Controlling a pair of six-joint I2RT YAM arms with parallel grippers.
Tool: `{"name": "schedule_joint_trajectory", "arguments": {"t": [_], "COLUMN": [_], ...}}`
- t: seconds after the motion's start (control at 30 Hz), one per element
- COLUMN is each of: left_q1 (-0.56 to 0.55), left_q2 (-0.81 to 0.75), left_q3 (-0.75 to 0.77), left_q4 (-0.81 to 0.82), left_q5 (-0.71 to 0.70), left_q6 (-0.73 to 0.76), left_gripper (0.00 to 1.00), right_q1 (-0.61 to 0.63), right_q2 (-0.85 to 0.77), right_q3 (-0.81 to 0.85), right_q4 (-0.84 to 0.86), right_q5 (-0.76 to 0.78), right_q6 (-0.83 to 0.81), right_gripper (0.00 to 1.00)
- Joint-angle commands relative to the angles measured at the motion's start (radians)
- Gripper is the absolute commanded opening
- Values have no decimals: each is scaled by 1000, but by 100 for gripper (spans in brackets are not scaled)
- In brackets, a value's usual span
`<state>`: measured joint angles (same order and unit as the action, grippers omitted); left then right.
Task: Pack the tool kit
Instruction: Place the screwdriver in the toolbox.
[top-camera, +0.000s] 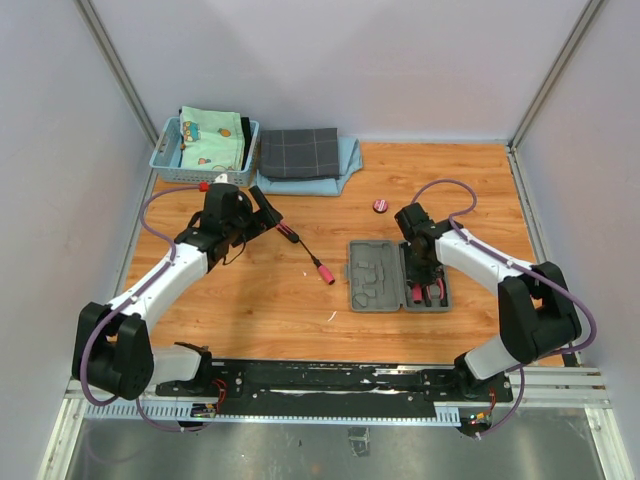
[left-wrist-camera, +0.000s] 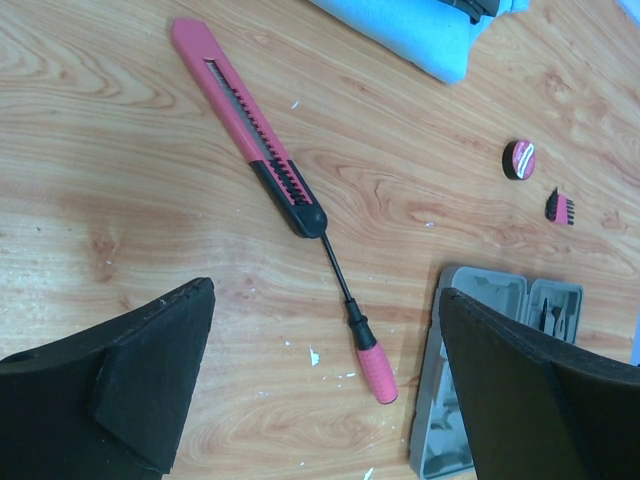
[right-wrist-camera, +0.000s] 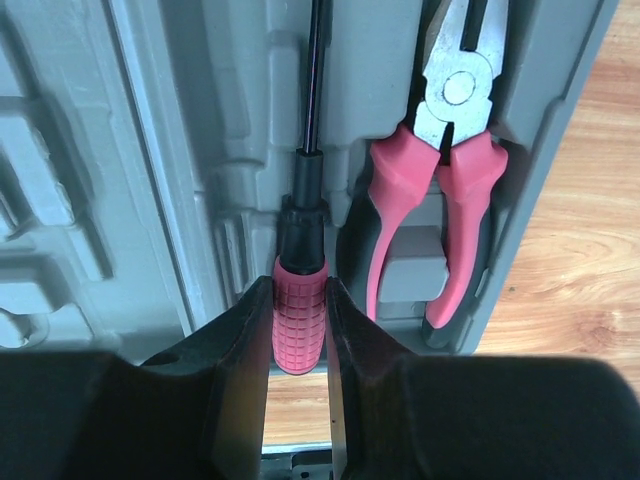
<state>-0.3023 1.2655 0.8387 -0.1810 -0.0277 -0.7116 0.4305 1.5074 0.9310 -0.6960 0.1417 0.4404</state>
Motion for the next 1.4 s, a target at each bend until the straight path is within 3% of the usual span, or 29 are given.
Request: {"name": "schedule_joint_trajectory", "arguments": {"t": [0.0,0.5,0.53,0.67,0.77,0.93,1.17,1.37], "left_q1": [9,9,10,9,10,9,10,10], "left_q2": [7,17,17,18,18,20,24,23], "left_q3": [30,33,34,33,33,35,39,37], "left_q4": [28,33,34,34,33,37,41,43], "left_q5": [8,12,12,16,18,25,34,41], "left_q6": [12,12,12,11,11,10,10,10], "left_gripper": [98,98,98,98,98,98,97,97], "right_q1": [-13,-14,-13,-14,-14,-15,-15,-15], "right_q2": [13,61,70,102,81,39,-9,-58], "right_q3": [-19,-62,-58,-40,-18,37,99,182], "right_q4": [8,10,12,9,9,-21,-61,-75], "right_q5": [-13,-37,-40,-42,-38,-26,-38,-38], "right_q6": [10,-13,-16,-19,-24,-33,-30,-27], "right_gripper": [1,4,8,51,59,60,45,39]}}
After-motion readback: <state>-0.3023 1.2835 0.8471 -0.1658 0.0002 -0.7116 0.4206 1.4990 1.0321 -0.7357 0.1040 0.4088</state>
